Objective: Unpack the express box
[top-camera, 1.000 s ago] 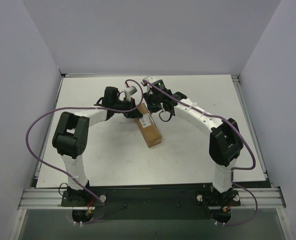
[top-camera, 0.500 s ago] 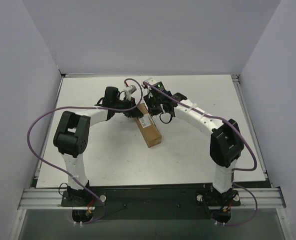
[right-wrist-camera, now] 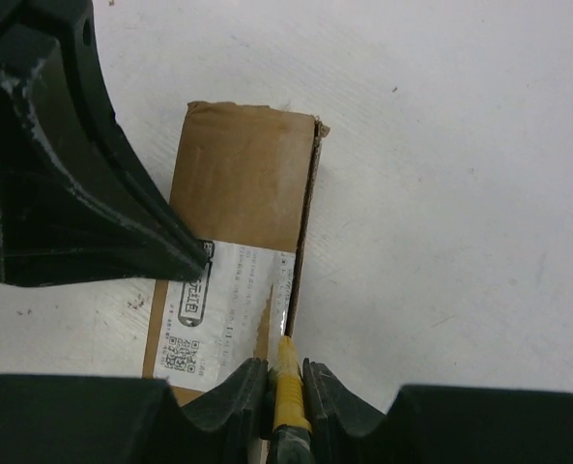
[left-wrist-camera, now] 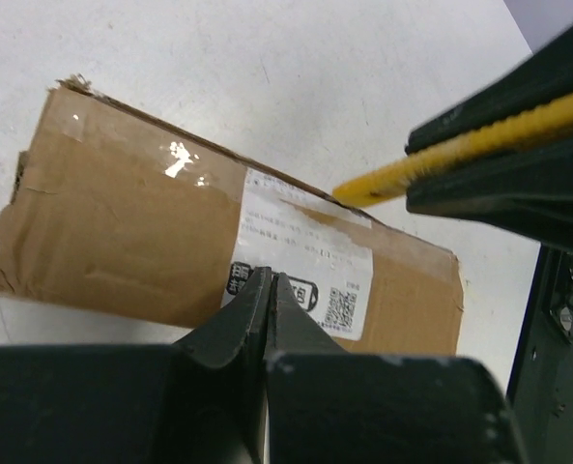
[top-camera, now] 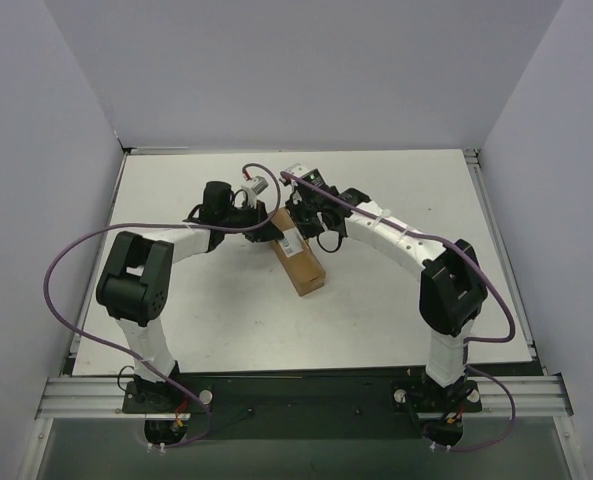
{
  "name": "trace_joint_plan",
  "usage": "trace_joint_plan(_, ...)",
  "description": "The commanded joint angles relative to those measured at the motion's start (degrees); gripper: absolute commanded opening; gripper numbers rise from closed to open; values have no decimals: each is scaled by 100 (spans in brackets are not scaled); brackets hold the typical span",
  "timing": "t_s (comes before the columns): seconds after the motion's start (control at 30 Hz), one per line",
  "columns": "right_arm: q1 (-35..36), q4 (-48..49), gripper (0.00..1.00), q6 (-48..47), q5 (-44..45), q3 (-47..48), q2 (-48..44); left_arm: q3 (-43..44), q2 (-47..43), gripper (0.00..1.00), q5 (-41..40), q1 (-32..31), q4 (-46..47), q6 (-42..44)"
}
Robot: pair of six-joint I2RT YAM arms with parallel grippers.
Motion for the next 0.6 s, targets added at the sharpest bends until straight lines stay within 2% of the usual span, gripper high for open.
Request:
trace_joint_plan(0.0,35,-2,0,-541,-178,519,233,-271,-600,0,212,93,-69,124)
trace_joint_plan(0.13,27,86,0,-814,-836,923,558,-403,-943,0,545,93,97,54)
trace_joint_plan(0.27,9,112,0,-929,-1058,969,646,-360,-909,0,590,-4,441,-254)
trace_joint_plan(0.43,-8,86,0,-1017,-1119,626,410,-201,-400,0,222,-101,581,-377)
trace_joint_plan(0.57,-61,68,0,-1079,-1137,293,190,88,145,0,28,-65,222,-342)
